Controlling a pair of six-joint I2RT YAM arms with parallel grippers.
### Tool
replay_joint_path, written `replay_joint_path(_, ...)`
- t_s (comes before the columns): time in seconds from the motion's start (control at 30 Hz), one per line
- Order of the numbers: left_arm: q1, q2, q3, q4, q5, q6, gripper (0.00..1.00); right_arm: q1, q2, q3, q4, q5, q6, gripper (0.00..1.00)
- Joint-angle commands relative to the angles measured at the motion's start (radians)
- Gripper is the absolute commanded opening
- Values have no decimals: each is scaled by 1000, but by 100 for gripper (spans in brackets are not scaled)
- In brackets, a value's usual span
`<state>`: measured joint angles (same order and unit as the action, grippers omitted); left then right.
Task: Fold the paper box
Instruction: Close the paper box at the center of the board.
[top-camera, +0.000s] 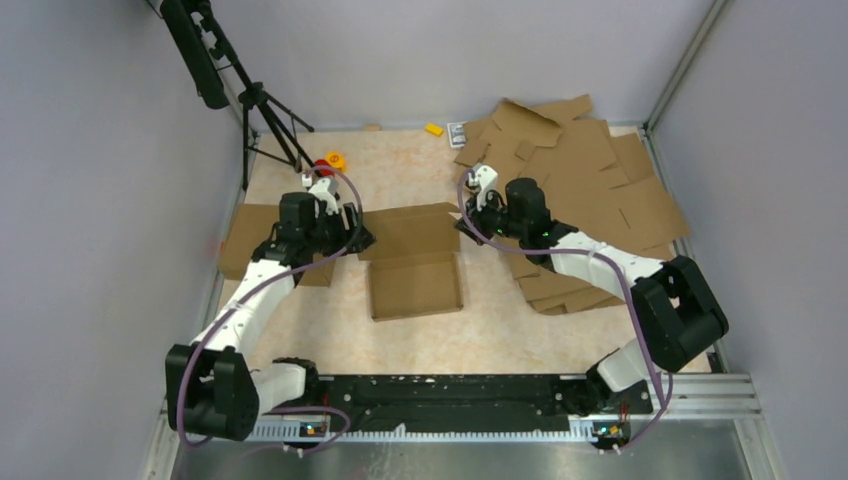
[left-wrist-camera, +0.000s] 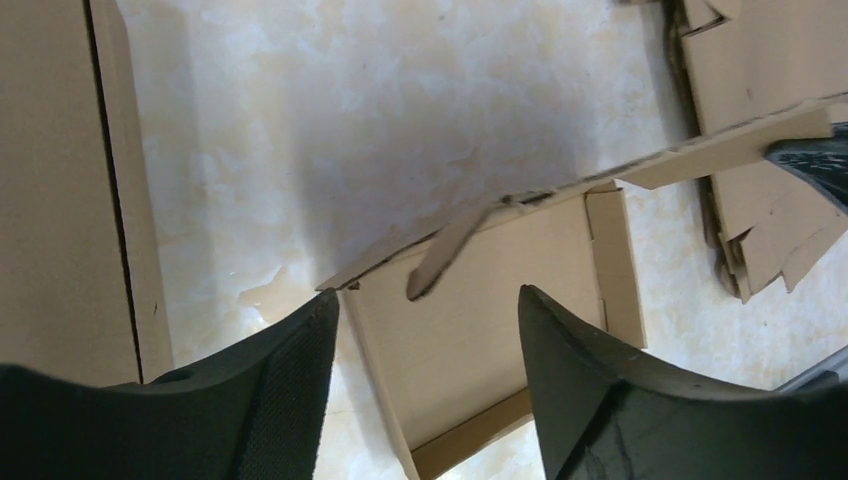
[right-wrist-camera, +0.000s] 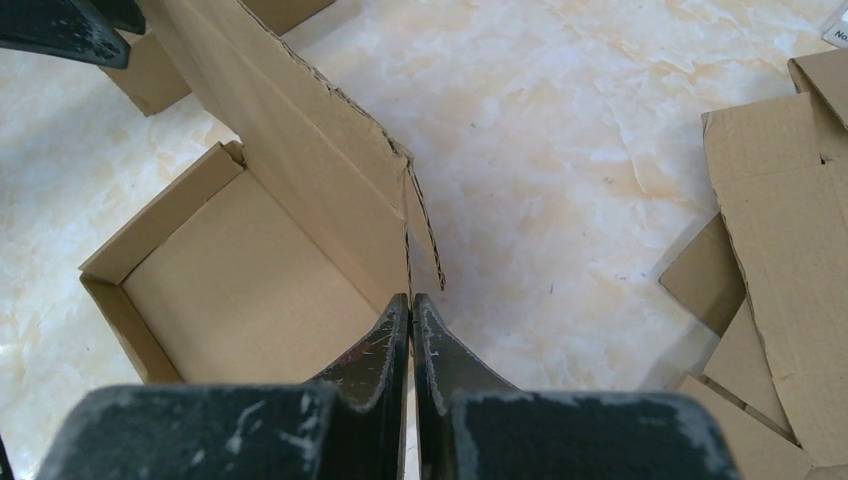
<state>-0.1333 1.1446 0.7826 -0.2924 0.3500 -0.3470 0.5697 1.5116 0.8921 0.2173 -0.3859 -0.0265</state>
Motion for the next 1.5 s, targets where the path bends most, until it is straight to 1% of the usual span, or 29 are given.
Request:
replay_joint_path(0.0,3,21,33,8,-42,4,70,7,-48,32,29,-14,-13,0)
replay_joint_path(0.07,2,0,24,11,-103,6,75,7,-50,33,21,-16,-18,0)
replay_joint_path(0.13,3,-12,12,28,-137,19,79,7,-54,33,15,-15,-23,0)
replay_joint_path(0.23,3,9,17,45,-93,49,79,7,-55,33,16,-16,-26,0)
replay_joint_path(0.27,3,20,19,59,-50,55,76,7,-52,33,16,-17,-26,0)
replay_joint_path(0.3,3,36,27,71,3,62,70,7,-51,36,15,-19,-24,0)
replay_joint_path(0.37,3,67,44,74,75,59,55,7,-47,41,12,-21,-24,0)
replay_joint_path(0.4,3,82,54,61,90,53,49,7,-46,44,10,-21,-23,0)
replay_joint_path(0.43,3,92,63,49,92,52,46,7,-45,45,10,-21,-21,0)
replay_joint_path(0.6,3,94,67,41,66,60,49,11,-41,46,25,-22,-8,0)
replay_joint_path(0.73,3,93,71,41,73,60,46,13,-36,53,16,-17,-14,0)
replay_joint_path(0.77,3,91,79,19,43,60,48,13,-35,55,12,-15,-16,0)
replay_joint_path(0.83,4,72,77,-11,-84,63,58,13,-37,57,10,-13,-18,0)
replay_joint_path(0.87,5,44,67,1,-116,66,64,13,-37,57,9,-12,-19,0)
replay_joint_path(0.9,10,29,51,30,-117,72,70,13,-38,57,7,-11,-21,0)
replay_joint_path(0.93,14,17,35,55,-115,72,74,13,-41,57,4,-13,-23,0)
replay_joint_path(1.0,17,16,21,98,-103,76,76,13,-43,56,-5,-16,-31,0)
replay_joint_path(1.07,20,41,29,118,-67,103,76,13,-45,51,-8,-16,-35,0)
replay_joint_path(1.17,29,89,34,172,68,132,75,13,-39,52,-13,-24,-30,0)
replay_joint_path(1.27,31,143,53,193,162,123,70,13,-30,58,-16,-36,-25,0)
replay_joint_path(1.33,31,165,71,164,174,117,65,13,-27,59,-13,-37,-21,0)
replay_joint_path(1.37,31,164,76,152,167,114,60,13,-26,59,-9,-38,-19,0)
replay_joint_path(1.47,29,134,67,142,142,108,42,13,-19,64,-8,-27,-11,0)
